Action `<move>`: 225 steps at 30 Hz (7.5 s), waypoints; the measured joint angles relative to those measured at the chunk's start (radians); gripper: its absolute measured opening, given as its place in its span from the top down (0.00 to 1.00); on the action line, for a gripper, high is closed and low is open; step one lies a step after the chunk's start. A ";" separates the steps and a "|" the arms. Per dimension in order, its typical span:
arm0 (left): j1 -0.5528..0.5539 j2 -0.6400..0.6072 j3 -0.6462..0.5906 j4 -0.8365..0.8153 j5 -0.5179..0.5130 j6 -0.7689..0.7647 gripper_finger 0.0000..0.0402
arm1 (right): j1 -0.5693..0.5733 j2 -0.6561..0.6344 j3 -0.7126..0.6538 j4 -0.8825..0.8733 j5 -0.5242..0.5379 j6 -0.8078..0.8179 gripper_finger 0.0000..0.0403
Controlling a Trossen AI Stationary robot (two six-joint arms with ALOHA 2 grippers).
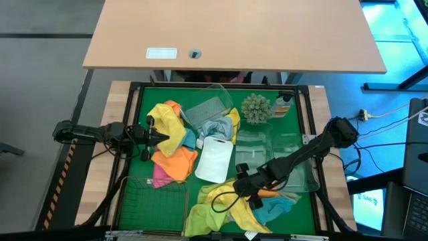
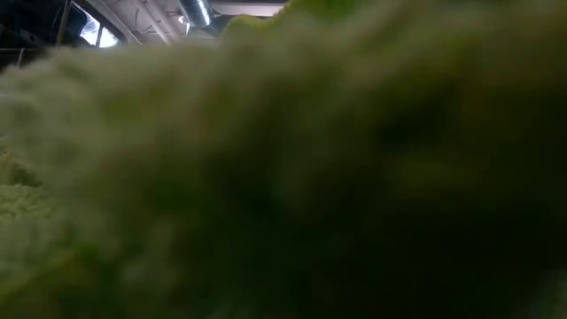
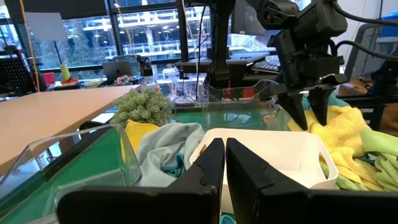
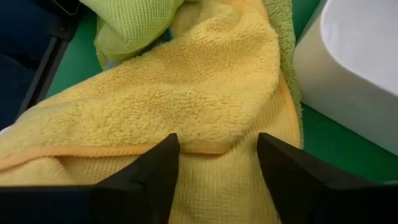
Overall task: Sort microfiber towel by color & place in baskets
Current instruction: Put the yellow microfiber towel into the right transparent bin
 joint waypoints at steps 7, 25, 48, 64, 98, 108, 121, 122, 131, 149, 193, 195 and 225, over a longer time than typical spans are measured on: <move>0.000 0.000 0.000 0.000 0.000 0.000 0.97 | 0.000 0.002 0.000 -0.011 -0.005 0.002 0.76; 0.000 0.000 0.000 0.000 0.000 0.000 0.97 | 0.000 -0.026 0.125 -0.138 0.008 -0.005 0.98; 0.000 0.000 0.000 -0.002 -0.002 0.000 0.97 | 0.000 -0.359 0.492 -0.741 0.206 0.101 0.99; 0.000 0.000 0.000 -0.001 -0.003 0.000 0.97 | 0.000 -0.664 0.492 -1.125 0.181 0.566 1.00; 0.000 0.000 0.000 -0.001 -0.003 0.000 0.97 | 0.000 -0.845 -0.071 -1.134 0.104 0.669 0.99; 0.000 0.000 0.000 0.021 -0.003 0.001 0.97 | 0.000 -0.799 -0.303 -0.956 0.002 0.691 0.96; 0.001 0.000 0.000 0.043 -0.105 -0.032 0.97 | 0.000 -0.742 -0.318 -0.849 -0.006 0.696 0.86; 0.001 0.000 0.000 0.044 -0.105 -0.032 0.97 | 0.000 -0.743 -0.318 -0.843 -0.005 0.704 0.83; 0.001 0.000 0.000 0.044 -0.105 -0.048 0.97 | 0.000 -0.743 -0.318 -0.849 0.002 0.736 0.51; 0.001 0.009 0.040 0.099 -0.167 -0.113 0.66 | 0.000 -0.743 -0.318 -0.849 -0.145 0.732 0.41; 0.001 0.579 0.157 -0.241 -0.338 -0.305 0.67 | 0.000 -0.743 -0.184 -0.785 -0.027 0.732 0.41; 0.001 0.585 0.157 -0.241 -0.334 -0.305 0.71 | 0.000 -0.743 -0.184 -0.785 -0.027 0.732 0.41; 0.001 0.543 0.157 0.245 -0.254 -0.312 1.00 | 0.000 -0.741 -0.184 -0.244 0.374 0.314 0.41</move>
